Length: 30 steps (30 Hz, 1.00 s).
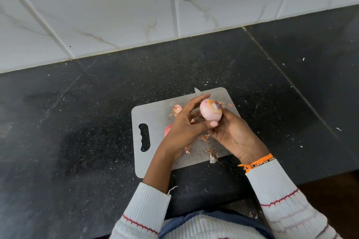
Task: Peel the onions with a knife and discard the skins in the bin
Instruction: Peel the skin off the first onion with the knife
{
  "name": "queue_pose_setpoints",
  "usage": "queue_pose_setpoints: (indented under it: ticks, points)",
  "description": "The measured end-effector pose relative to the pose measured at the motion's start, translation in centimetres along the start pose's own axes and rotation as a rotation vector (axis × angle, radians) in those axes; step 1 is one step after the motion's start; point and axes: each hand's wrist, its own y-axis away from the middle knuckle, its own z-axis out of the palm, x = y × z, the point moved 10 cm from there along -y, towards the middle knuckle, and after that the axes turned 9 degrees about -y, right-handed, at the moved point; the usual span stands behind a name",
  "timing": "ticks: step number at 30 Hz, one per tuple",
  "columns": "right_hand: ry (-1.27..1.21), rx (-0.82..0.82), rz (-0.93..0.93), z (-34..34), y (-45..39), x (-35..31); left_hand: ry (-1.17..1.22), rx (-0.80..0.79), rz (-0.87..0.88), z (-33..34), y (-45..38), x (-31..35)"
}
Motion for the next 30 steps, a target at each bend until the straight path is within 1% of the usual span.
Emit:
queue_pose_setpoints:
  ticks: [2,3,4,6,8,10,11,14,16,19,22,30]
  points:
    - [0.039,0.002,-0.027,0.1,0.1,-0.3,-0.004,0.027,0.012,-0.2,0.0,0.2]
    - [0.092,-0.003,-0.064,0.2,0.1,-0.8,-0.005,0.033,0.019,-0.3,0.0,0.4]
    - [0.201,0.005,-0.13,0.1,0.0,-1.5,-0.001,0.031,0.028,-0.3,0.0,0.5]
    - [0.54,0.077,-0.348,-0.4,0.5,-3.9,0.017,0.029,0.041,-0.3,0.2,0.7]
    - [0.801,0.146,-0.639,0.2,2.1,-6.9,0.014,0.029,0.038,-0.5,0.2,0.7]
    - [0.932,0.1,-0.891,2.1,4.0,-8.6,-0.001,0.016,0.039,-0.6,0.2,0.6]
    - [0.975,0.06,-0.976,3.1,4.9,-8.9,-0.01,0.011,0.041,-0.6,0.2,0.5]
    - [1.114,-0.007,-1.144,5.2,6.3,-8.9,-0.041,0.016,0.031,-0.6,0.1,0.3]
    - [1.173,-0.024,-1.192,5.7,6.6,-8.8,-0.035,0.029,0.021,-0.7,0.1,0.2]
    - [1.188,-0.053,-1.219,5.8,6.6,-8.9,-0.055,0.038,0.013,-0.9,0.1,0.0]
    - [1.197,-0.081,-1.216,5.7,6.5,-8.8,-0.06,0.03,-0.006,-1.0,0.2,-0.2]
    - [1.204,-0.13,-1.24,6.2,6.7,-8.9,-0.107,0.024,0.008,-0.9,0.5,0.6]
